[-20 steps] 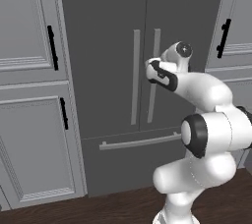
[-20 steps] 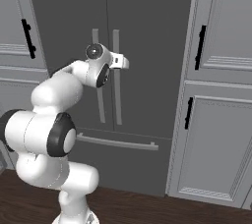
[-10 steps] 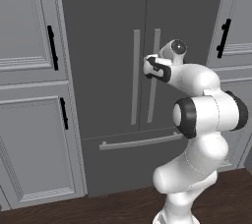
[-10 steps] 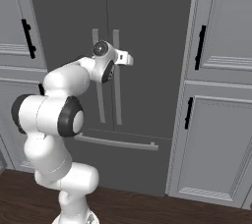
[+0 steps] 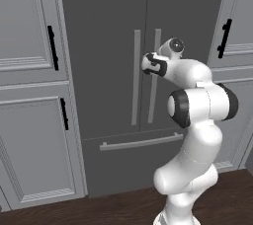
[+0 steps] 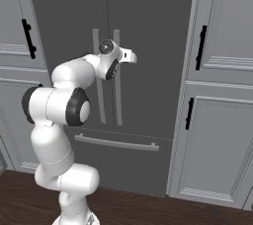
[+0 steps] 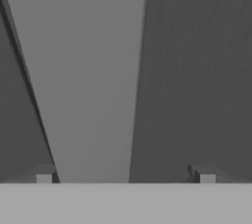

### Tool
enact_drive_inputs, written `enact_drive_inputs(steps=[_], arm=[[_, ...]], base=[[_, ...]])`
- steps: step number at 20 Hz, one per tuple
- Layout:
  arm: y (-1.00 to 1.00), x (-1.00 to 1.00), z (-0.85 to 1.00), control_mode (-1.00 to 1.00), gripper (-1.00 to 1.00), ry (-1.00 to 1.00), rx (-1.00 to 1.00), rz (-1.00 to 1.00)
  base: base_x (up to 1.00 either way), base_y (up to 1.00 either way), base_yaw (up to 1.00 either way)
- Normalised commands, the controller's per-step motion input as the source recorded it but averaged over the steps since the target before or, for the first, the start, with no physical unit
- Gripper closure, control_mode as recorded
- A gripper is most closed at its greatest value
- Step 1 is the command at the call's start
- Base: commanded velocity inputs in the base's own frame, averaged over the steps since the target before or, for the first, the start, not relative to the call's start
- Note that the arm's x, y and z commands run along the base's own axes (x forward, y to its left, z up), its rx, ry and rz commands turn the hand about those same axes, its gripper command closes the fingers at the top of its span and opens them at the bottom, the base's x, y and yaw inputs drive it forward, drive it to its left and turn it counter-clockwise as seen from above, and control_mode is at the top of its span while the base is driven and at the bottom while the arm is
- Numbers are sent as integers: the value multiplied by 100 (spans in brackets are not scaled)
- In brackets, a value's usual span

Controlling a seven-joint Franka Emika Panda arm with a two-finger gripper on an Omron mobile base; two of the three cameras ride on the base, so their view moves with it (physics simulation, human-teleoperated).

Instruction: Take the strawberry from the fridge and place it on top of the pancake, located on the dining counter.

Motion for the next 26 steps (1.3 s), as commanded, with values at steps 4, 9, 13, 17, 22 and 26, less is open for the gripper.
enact_drive_inputs(steps=[4,9,13,17,22,26], arm=[[0,54,-7,-100,-100,0,0,0],[0,43,-1,-100,100,0,0,0],[-8,1,0,-100,100,7,0,0],[-42,-39,0,-100,100,10,2,0],[-81,-80,0,-100,100,2,11,1],[-86,-100,0,-100,100,0,14,0]], base=[[0,0,0],[0,0,0],[0,0,0],[0,0,0],[0,0,0],[0,0,0]])
